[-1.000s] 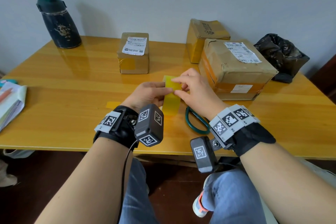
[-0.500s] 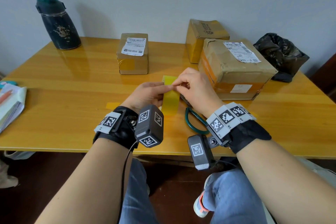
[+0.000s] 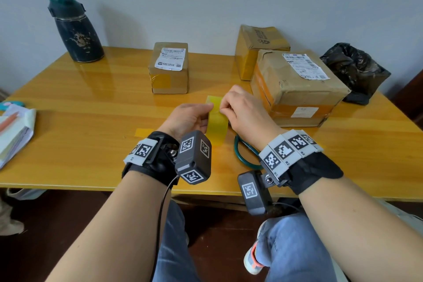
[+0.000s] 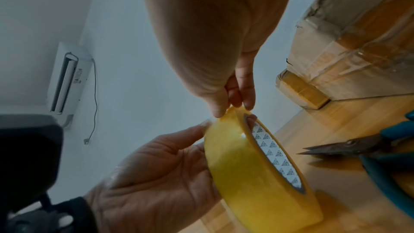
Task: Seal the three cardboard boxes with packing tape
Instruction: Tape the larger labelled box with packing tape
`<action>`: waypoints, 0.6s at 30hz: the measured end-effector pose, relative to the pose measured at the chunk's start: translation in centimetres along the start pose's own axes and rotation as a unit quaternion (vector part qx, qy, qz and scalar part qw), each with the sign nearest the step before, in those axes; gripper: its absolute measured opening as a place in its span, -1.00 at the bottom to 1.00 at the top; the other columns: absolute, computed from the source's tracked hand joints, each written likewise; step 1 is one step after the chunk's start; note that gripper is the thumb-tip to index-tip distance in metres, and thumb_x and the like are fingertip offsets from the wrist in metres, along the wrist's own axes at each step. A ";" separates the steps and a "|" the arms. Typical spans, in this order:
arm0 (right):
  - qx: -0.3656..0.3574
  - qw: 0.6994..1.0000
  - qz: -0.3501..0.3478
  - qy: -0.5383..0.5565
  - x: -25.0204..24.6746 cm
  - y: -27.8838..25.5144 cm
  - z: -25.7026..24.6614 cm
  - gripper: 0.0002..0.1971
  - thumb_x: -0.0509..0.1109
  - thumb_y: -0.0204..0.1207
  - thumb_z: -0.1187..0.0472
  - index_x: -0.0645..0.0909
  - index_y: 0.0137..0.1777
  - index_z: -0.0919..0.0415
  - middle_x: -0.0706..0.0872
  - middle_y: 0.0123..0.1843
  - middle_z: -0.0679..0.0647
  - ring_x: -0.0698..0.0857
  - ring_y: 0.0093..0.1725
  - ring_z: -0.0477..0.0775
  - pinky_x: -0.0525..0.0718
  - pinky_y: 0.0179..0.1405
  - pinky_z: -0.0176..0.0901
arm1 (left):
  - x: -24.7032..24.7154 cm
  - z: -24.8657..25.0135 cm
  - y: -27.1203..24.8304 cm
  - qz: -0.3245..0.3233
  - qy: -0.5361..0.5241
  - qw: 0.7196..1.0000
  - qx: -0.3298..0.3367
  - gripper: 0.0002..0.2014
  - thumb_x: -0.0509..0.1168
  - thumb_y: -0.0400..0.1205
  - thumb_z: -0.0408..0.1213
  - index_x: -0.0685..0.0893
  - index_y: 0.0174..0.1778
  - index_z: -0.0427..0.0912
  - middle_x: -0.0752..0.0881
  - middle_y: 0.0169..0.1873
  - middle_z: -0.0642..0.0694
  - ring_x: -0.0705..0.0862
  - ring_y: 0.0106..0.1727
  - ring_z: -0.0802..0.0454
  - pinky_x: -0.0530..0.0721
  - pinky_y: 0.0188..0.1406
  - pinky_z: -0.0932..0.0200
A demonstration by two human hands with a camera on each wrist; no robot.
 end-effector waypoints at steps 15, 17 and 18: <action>0.040 0.992 0.026 0.118 -0.7 -0.3 1.1 -0.59 0.46 0.50 0.31 0.58 0.35 0.16 0.60 -0.08 0.03 0.60 -0.17 -0.01 0.60 -0.06 -0.20 | 0.3 -0.1 -0.2 -0.001 -0.009 1.000 -0.012 -0.79 0.24 0.70 -0.37 0.60 0.13 -0.46 0.71 -0.04 -0.37 0.73 -0.13 -0.17 0.76 -0.06 0.00; 0.050 0.992 0.026 0.114 -0.7 -0.1 1.5 -0.73 0.48 0.50 0.27 0.71 0.20 0.18 0.58 -0.05 0.01 0.57 -0.15 -0.06 0.54 -0.06 -0.30 | 0.3 -0.1 -0.1 0.004 -0.011 1.000 -0.012 -0.78 0.23 0.70 -0.37 0.61 0.13 -0.49 0.72 -0.03 -0.38 0.74 -0.13 -0.18 0.77 -0.07 -0.01; 0.053 0.991 0.030 0.120 -0.7 -0.1 1.7 -0.79 0.49 0.49 0.25 0.76 0.12 0.19 0.57 -0.06 0.00 0.56 -0.14 -0.08 0.48 -0.09 -0.40 | 0.3 -0.1 -0.1 0.004 -0.010 1.000 -0.012 -0.79 0.23 0.70 -0.37 0.62 0.10 -0.49 0.73 -0.05 -0.38 0.74 -0.14 -0.17 0.77 -0.07 0.00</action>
Point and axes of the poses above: each hand's wrist, its own y-axis towards the middle knuckle, its own x-axis out of the palm, z = x × y, the point moved 9 cm from there along y, towards the middle knuckle
